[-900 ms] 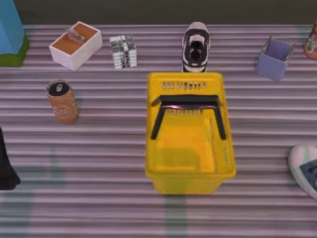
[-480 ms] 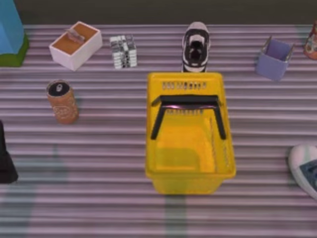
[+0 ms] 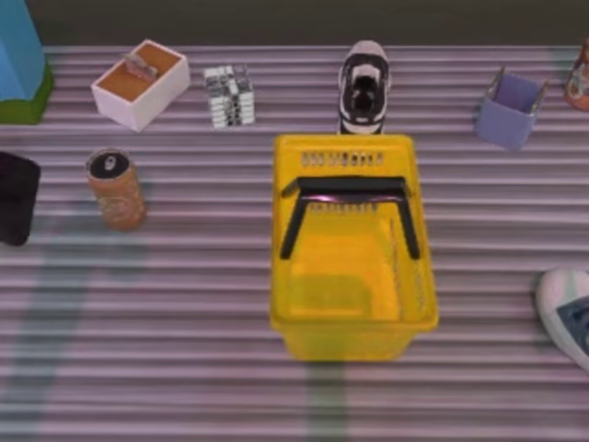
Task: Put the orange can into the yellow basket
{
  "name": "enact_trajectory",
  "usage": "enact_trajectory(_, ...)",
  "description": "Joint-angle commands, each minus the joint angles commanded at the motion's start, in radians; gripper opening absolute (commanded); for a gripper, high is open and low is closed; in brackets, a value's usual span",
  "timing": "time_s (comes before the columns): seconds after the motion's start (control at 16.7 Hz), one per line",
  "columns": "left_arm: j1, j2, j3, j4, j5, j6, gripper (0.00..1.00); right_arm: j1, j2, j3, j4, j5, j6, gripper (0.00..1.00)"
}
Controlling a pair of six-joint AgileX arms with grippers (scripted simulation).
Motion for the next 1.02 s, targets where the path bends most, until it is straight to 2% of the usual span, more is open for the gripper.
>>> enact_trajectory(0.6,-0.055,1.063,0.893,-0.555,-0.009,0.291,1.0,0.0,0.0,0.0,0.0,0.0,0.0,1.0)
enact_trajectory(0.84,-0.072,1.321,1.111,-0.69,-0.007,0.364,1.0,0.0,0.0,0.0,0.0,0.0,0.0,1.0)
enact_trajectory(1.02,-0.079,1.406,1.184,-0.738,-0.005,0.39,1.0,0.0,0.0,0.0,0.0,0.0,0.0,1.0)
